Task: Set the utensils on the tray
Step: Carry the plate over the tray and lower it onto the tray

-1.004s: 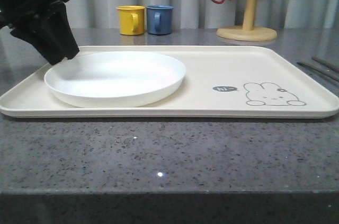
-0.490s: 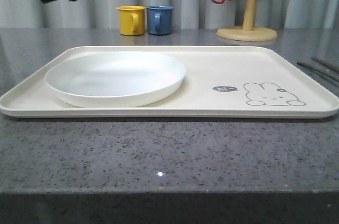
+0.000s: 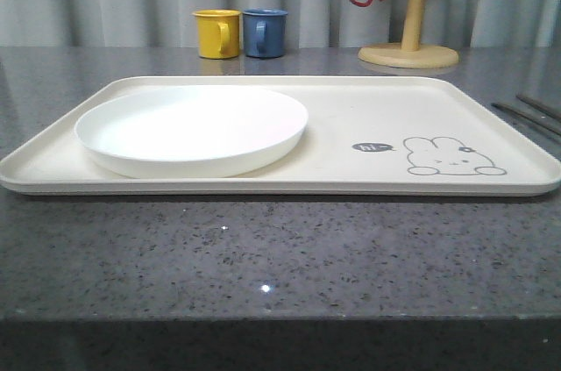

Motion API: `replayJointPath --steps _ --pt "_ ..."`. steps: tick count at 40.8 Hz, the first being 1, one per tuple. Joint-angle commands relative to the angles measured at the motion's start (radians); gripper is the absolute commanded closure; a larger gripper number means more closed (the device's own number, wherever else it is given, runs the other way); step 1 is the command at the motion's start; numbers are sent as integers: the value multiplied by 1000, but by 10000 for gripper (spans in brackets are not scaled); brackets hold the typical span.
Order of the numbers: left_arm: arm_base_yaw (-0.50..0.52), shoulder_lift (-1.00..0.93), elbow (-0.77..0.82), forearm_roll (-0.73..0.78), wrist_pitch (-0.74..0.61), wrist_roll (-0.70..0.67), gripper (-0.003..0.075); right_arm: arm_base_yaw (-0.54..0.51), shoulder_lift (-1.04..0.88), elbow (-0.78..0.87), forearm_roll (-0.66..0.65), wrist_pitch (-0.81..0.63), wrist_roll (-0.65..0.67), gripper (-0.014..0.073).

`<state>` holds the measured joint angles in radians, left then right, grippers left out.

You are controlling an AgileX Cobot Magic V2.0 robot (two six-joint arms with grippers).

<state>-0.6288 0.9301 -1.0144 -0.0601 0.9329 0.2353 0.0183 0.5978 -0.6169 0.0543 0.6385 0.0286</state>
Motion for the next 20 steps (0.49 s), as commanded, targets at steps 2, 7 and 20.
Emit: replayJointPath --steps 2,7,20 --pt "-9 -121 57 -2 -99 -12 385 -2 11 -33 -7 -65 -3 123" --pt "-9 -199 109 -2 -133 -12 385 -2 11 -33 -7 -65 -3 123" --pt "-9 -242 124 -2 -139 -12 385 -2 11 -30 -6 -66 -3 123"
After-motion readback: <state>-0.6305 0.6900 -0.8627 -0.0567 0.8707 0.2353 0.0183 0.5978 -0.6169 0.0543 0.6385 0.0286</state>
